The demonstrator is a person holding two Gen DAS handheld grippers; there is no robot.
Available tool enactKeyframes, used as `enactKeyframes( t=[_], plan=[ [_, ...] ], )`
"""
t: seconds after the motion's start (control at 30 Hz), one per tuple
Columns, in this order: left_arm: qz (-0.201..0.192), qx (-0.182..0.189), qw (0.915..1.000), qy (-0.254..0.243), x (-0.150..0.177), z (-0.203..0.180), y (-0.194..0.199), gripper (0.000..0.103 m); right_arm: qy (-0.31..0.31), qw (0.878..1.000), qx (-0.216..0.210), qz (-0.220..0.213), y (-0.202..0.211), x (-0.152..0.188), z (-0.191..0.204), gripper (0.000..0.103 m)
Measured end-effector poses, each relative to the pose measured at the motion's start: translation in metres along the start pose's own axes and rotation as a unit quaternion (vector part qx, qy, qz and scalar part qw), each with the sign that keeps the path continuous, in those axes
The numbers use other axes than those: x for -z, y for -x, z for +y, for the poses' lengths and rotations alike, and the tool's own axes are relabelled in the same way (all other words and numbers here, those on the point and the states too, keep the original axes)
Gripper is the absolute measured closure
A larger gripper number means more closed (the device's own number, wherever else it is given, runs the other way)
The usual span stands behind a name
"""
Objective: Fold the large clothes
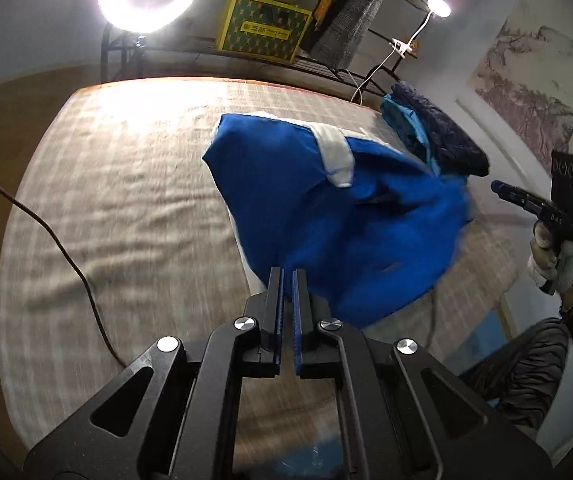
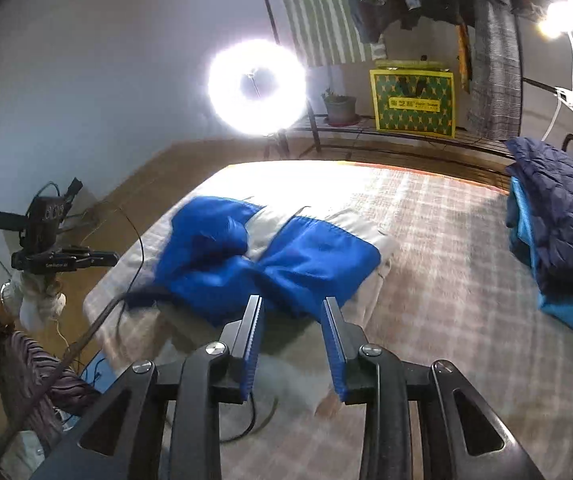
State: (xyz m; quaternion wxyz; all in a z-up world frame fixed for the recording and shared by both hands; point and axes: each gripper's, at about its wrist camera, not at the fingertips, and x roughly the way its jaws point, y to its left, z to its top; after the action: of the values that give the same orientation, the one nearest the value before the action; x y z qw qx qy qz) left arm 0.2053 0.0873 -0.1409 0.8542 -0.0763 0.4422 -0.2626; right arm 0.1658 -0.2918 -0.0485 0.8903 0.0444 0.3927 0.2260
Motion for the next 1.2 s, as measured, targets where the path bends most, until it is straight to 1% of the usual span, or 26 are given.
enactKeyframes(
  t=[0.1,0.13,0.2,0.27,0.4,0.47,0.53,0.57,0.6,0.63,0.77,0.83,0.87,0.9,0.93,0.97,1.03,1.1,1.13,1.2],
  plan=[
    [-0.013,0.01,0.9998,0.009,0.006,-0.009,0.024,0.103,-0.011,0.999,-0.013,-0.027,0.036,0.006,0.01,0.071],
    [-0.019,0.019,0.9995,0.016,0.007,-0.012,0.034,0.103,-0.016,0.999,-0.02,-0.039,0.053,0.007,0.015,0.071],
    [-0.03,0.033,0.9987,0.026,0.005,-0.017,0.05,0.103,-0.02,0.998,-0.03,-0.055,0.078,0.007,0.022,0.069],
    [-0.037,0.039,0.9981,0.03,-0.001,-0.023,0.064,0.103,-0.015,0.996,-0.034,-0.075,0.11,0.005,0.033,0.068],
    [-0.064,0.052,0.9962,0.029,-0.018,-0.04,0.108,0.103,0.015,0.993,-0.021,-0.112,0.17,0.002,0.059,0.068],
    [-0.078,0.061,0.9947,0.025,-0.026,-0.052,0.134,0.102,0.017,0.99,-0.022,-0.135,0.198,-0.004,0.068,0.067],
    [-0.092,0.062,0.9936,0.021,-0.035,-0.064,0.16,0.094,0.016,0.987,-0.029,-0.154,0.22,-0.011,0.073,0.062],
    [-0.097,0.064,0.993,0.022,-0.039,-0.07,0.172,0.083,0.016,0.986,-0.028,-0.161,0.228,-0.012,0.075,0.059],
    [-0.105,0.065,0.9921,0.023,-0.044,-0.076,0.187,0.073,0.015,0.985,-0.03,-0.167,0.234,-0.014,0.077,0.058],
    [-0.113,0.066,0.9912,0.023,-0.048,-0.08,0.198,0.071,0.012,0.984,-0.034,-0.175,0.241,-0.016,0.078,0.058],
    [-0.14,0.063,0.9881,0.011,-0.06,-0.104,0.246,0.07,0.01,0.981,-0.041,-0.191,0.255,-0.022,0.081,0.058],
    [-0.146,0.069,0.9868,0.014,-0.064,-0.113,0.264,0.066,0.002,0.98,-0.045,-0.196,0.259,-0.024,0.079,0.058],
    [-0.146,0.072,0.9865,0.016,-0.065,-0.115,0.268,0.061,-0.005,0.979,-0.049,-0.197,0.26,-0.024,0.076,0.057],
    [-0.145,0.073,0.9865,0.02,-0.067,-0.116,0.272,0.054,-0.012,0.979,-0.053,-0.197,0.259,-0.025,0.073,0.054],
    [-0.145,0.071,0.9866,0.023,-0.068,-0.117,0.273,0.052,-0.019,0.979,-0.052,-0.196,0.255,-0.024,0.07,0.053],
    [-0.144,0.068,0.9869,0.024,-0.068,-0.116,0.271,0.052,-0.026,0.979,-0.052,-0.195,0.252,-0.023,0.067,0.051],
    [-0.145,0.057,0.9875,0.025,-0.066,-0.112,0.262,0.051,-0.041,0.981,-0.055,-0.179,0.235,-0.021,0.06,0.049],
    [-0.129,0.057,0.9891,0.042,-0.062,-0.099,0.233,0.048,-0.055,0.985,-0.056,-0.155,0.213,-0.016,0.053,0.047],
    [-0.12,0.054,0.9899,0.052,-0.06,-0.091,0.216,0.048,-0.067,0.987,-0.06,-0.135,0.192,-0.013,0.048,0.046],
    [-0.102,0.065,0.9886,0.09,-0.054,-0.067,0.172,0.048,-0.086,0.989,-0.058,-0.107,0.161,-0.008,0.042,0.044]
  ],
)
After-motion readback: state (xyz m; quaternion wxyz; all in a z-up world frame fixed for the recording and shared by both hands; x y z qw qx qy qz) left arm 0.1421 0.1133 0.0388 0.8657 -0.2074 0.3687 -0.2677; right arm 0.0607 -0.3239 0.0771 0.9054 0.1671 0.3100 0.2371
